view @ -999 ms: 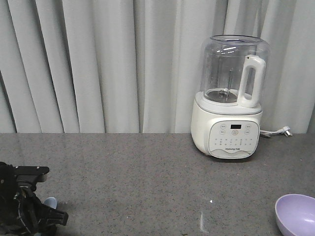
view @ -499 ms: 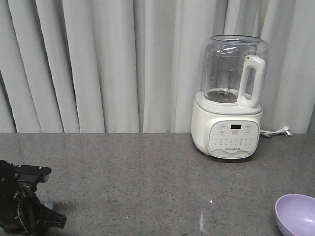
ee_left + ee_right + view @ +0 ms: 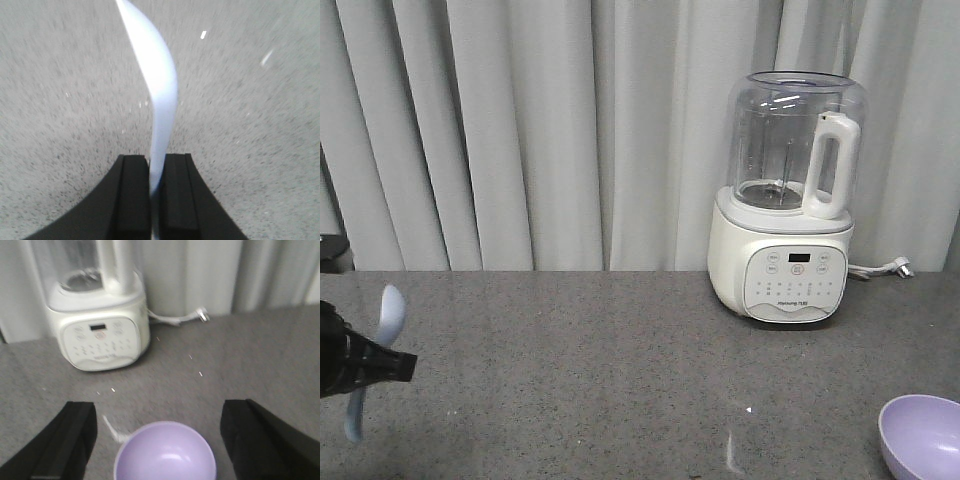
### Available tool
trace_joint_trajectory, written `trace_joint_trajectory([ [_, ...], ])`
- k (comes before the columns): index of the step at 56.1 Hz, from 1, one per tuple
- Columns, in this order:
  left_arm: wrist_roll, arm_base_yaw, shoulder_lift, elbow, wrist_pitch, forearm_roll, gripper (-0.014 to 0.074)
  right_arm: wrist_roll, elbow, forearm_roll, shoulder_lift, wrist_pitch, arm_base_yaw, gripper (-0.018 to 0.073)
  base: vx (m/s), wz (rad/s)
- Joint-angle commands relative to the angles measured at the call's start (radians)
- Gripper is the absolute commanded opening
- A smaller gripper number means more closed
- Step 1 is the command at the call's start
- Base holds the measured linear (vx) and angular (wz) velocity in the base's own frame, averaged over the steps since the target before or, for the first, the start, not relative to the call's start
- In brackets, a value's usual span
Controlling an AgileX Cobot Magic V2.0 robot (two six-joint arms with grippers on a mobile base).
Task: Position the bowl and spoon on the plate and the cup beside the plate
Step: 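Close the left gripper on the white spoon handle and lift it, then grip the lavender bowl rim with the right gripper and lift it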
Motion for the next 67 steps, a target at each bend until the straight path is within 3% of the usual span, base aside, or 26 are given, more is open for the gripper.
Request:
trace_joint_trajectory([
  [1, 0.018, -0.008, -0.094, -0.027, -0.065, -0.017, -0.0006, 0.049, -0.088, -0.035, 0.066, 0.091, -0.059, 0.0540, 0.00, 0.00],
  [15, 0.034, -0.008, -0.162, -0.027, -0.061, -0.075, -0.0006, -0.038, -0.106, 0.071, 0.306, 0.154, -0.169, 0.0511, 0.00, 0.00],
  [23, 0.045, -0.008, -0.162, -0.027, -0.058, -0.089, -0.0006, -0.106, -0.106, 0.102, 0.431, 0.170, -0.170, 0.0511, 0.00, 0.00],
  [57, 0.045, -0.008, -0.162, -0.027, -0.052, -0.096, -0.0006, -0.162, -0.106, 0.147, 0.691, 0.059, -0.170, 0.0505, 0.00, 0.00],
  [63, 0.044, -0.008, -0.162, -0.027, -0.050, -0.096, -0.0006, -0.190, -0.106, 0.183, 0.715, 0.033, -0.170, 0.0417, 0.00, 0.00],
  [67, 0.044, -0.008, -0.162, -0.027, -0.047, -0.096, -0.0006, -0.190, -0.106, 0.179, 0.716, 0.022, -0.170, 0.0265, 0.00, 0.00],
])
